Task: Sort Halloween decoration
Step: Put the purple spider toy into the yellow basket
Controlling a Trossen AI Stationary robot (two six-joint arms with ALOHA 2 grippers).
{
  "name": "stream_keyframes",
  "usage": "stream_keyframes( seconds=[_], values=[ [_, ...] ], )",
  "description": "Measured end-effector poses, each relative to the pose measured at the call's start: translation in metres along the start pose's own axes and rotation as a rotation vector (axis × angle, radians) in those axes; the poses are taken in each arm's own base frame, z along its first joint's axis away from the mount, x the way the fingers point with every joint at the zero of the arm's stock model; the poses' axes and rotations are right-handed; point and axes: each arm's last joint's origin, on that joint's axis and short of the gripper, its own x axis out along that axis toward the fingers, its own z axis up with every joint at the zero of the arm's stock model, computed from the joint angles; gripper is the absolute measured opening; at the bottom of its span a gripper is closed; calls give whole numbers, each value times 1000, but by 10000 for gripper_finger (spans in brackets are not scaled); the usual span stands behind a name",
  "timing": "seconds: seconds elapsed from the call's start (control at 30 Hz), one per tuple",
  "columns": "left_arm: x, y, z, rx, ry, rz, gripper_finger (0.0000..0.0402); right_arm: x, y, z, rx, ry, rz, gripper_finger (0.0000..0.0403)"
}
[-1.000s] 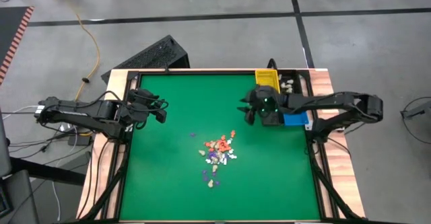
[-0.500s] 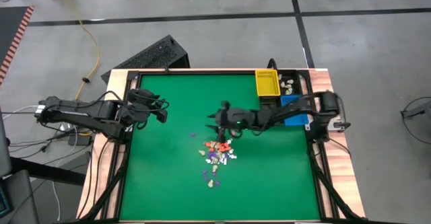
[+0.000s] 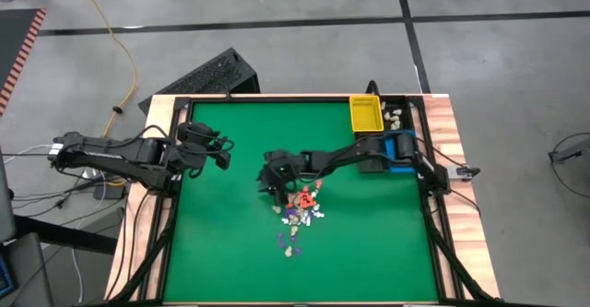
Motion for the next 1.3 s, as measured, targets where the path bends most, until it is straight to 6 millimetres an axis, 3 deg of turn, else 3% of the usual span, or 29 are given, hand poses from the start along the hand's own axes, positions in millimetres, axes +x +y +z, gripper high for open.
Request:
stream_keyframes(
  seconds=[0.17,0.43,0.63,1.03,1.3],
  values=[
    [0,0,0,2,2,-1,121,11,-5,-15,20,38,30,203],
    [0,0,0,17,2,0,121,6,-25,-31,70,92,12,200],
    [0,0,0,17,1,0,121,2,-34,-38,101,136,7,160],
    [0,0,0,17,1,0,121,0,-35,-36,99,138,-13,40],
    [0,0,0,15,7,-8,121,-31,-61,-16,116,86,-78,21]
  ],
)
